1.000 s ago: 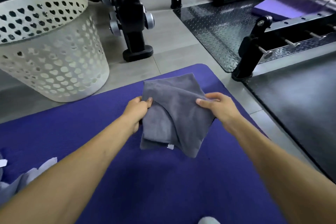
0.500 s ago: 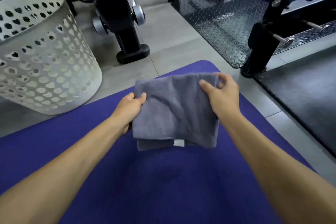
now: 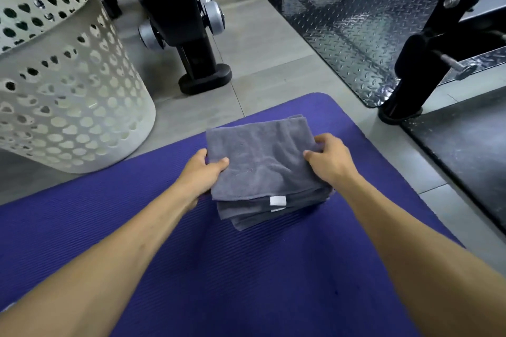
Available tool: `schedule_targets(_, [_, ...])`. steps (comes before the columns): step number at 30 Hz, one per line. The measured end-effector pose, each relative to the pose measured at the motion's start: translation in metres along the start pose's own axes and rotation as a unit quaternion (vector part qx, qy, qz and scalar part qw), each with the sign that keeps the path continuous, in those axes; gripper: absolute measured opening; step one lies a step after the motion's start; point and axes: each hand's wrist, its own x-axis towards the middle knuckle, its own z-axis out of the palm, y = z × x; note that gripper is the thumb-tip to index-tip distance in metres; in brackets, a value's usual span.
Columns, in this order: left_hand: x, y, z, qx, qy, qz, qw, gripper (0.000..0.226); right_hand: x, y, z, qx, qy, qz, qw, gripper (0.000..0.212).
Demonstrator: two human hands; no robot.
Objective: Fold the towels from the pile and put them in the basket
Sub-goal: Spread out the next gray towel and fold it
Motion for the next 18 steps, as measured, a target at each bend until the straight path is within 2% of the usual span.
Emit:
schedule_targets(4, [0.0, 0.008, 0.007, -0.095, 0.058, 0.03, 0.993, 0.018, 0.006, -0.012, -0.008, 0.096, 0.09, -0.05, 0.99, 0.034])
schedule_targets(9, [-0.004, -0.018, 0.024, -0.002, 0.077, 0.008, 0.997, 0.017, -0.001, 0.018, 0.0, -0.051, 0.018, -0.032, 0.998, 0.045])
schedule_targets(11, [-0.008, -0.021, 0.024, 0.008, 0.085, 0.023, 0.996, 0.021, -0.004, 0.029, 0.001, -0.064, 0.024, -0.043, 0.997, 0.045])
schedule_targets(13, [-0.012, -0.018, 0.021, 0.082, 0.095, 0.058, 0.99, 0.04, -0.006, 0.032, 0.001, -0.117, 0.059, -0.07, 0.989, 0.034])
schedule_targets(14, [-0.015, -0.016, 0.021, 0.16, 0.11, 0.091, 0.977, 0.052, -0.007, 0.031, 0.001, -0.172, 0.085, -0.1, 0.976, 0.027])
schedule_targets(16, [-0.019, -0.01, 0.024, 0.316, 0.135, 0.166, 0.924, 0.065, -0.006, 0.028, 0.006, -0.273, 0.128, -0.181, 0.936, 0.025])
schedule_targets(18, [-0.015, -0.003, 0.034, 0.422, 0.093, 0.216, 0.876, 0.064, -0.004, 0.019, 0.019, -0.293, 0.12, -0.269, 0.91, 0.027])
